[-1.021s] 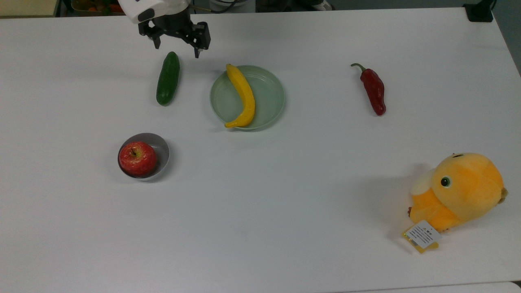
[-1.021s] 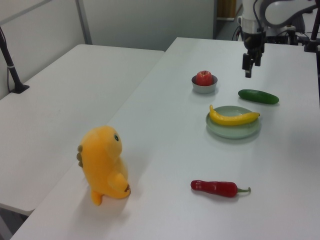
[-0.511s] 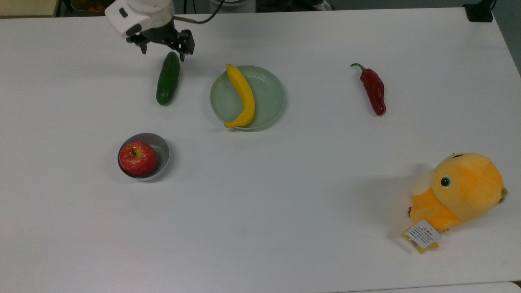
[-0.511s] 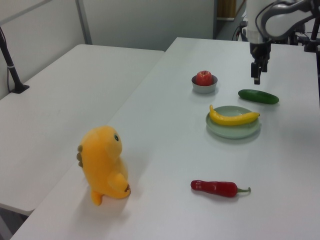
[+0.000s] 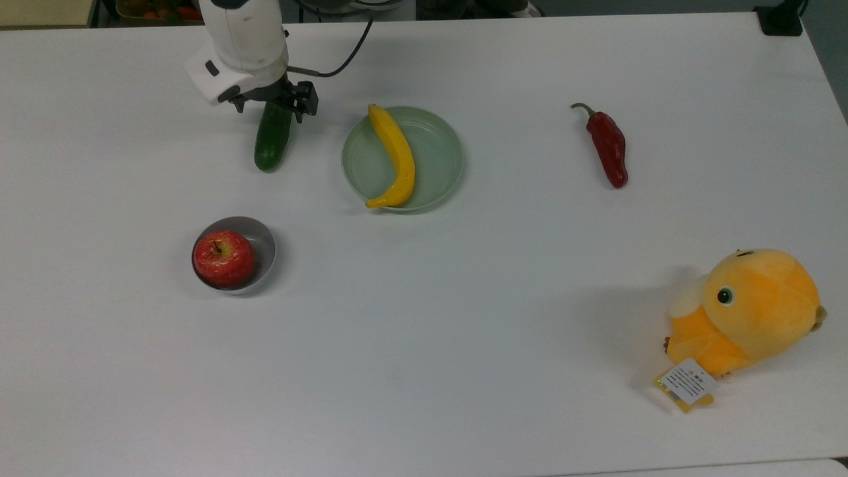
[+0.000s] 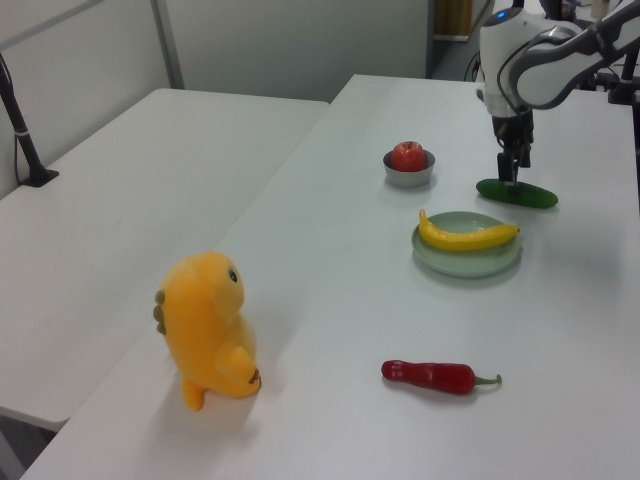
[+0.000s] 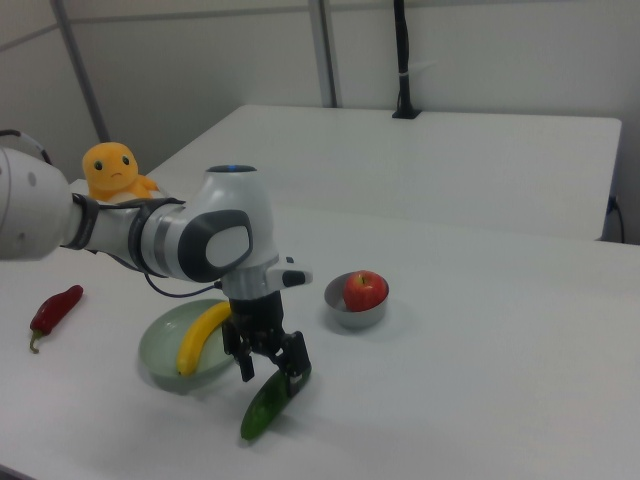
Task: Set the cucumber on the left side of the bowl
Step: 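Close the gripper on the green cucumber and lift it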
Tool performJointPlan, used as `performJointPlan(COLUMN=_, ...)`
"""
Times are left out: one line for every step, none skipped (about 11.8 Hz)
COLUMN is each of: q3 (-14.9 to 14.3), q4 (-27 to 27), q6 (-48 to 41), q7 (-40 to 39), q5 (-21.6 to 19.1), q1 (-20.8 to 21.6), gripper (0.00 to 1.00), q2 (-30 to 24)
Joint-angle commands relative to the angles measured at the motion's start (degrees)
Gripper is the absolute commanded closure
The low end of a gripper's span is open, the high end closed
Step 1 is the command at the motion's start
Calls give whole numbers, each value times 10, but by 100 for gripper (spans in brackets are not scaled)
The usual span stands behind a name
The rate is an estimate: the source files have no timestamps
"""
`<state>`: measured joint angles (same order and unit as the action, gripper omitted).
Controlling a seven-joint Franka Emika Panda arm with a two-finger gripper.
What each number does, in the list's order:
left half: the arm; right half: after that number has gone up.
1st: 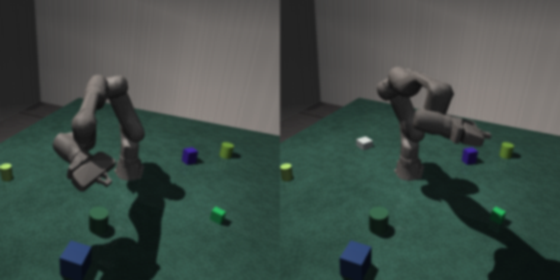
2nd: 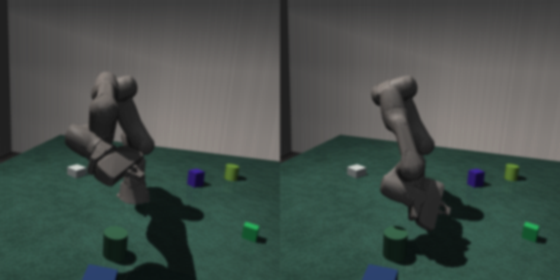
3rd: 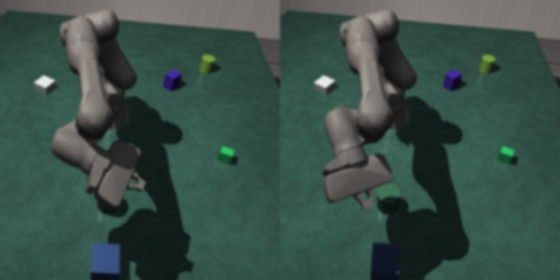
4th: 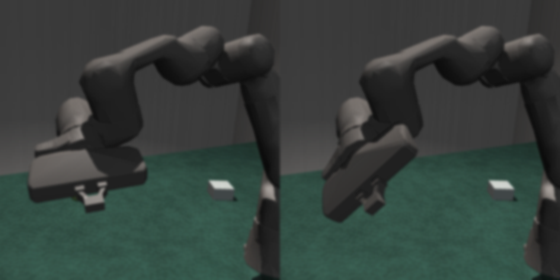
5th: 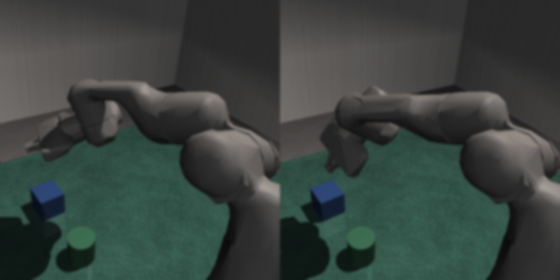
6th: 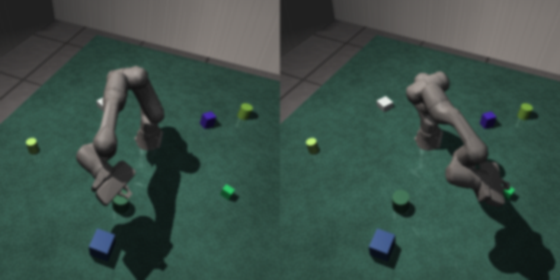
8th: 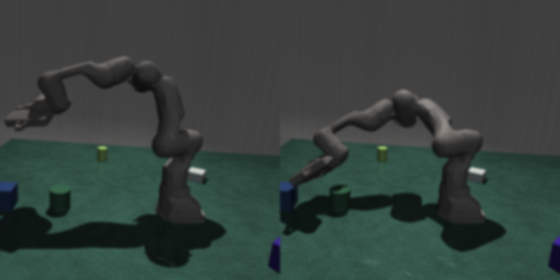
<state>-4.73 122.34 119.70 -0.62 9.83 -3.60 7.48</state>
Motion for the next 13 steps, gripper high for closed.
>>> performJointPlan(q3=-3, q4=4, q6=10, q7=-7, q5=10, q1=4, gripper=1, q2=19)
performJointPlan(q3=-3, q4=4, q6=11, q7=-7, q5=11, q1=4, gripper=25, q2=23)
performJointPlan(q3=-3, q4=3, q6=23, q7=-6, q5=11, q1=4, gripper=61, q2=24)
performJointPlan(q3=-3, q4=3, q6=42, q7=-6, q5=10, q1=4, gripper=82, q2=24)
performJointPlan(q3=-3, q4=3, q6=44, q7=-7, q5=10, q1=4, gripper=84, q2=23)
performJointPlan(q3=-3, q4=3, q6=44, q7=-7, q5=10, q1=4, gripper=84, q2=23)
performJointPlan(q3=-3, q4=0, q6=44, q7=-7, q5=10, q1=4, gripper=84, q2=22)
performJointPlan(q3=-3, q4=-3, q6=45, q7=-7, q5=10, q1=3, gripper=84, q2=20)
performJointPlan(q3=-3, q4=-15, q6=51, q7=-7, q5=7, q1=3, gripper=84, q2=19)
performJointPlan(q3=-3, q4=-32, q6=58, q7=-7, q5=3, q1=3, gripper=84, q2=21)
performJointPlan(q3=-3, q4=-46, q6=79, q7=-7, q5=-2, q1=4, gripper=84, q2=23)
performJointPlan(q3=-2, q4=-47, q6=120, q7=-7, q5=-2, q1=6, gripper=84, q2=26)
performJointPlan(q3=-1, q4=-47, q6=162, q7=-5, q5=-2, q1=8, gripper=84, q2=32)
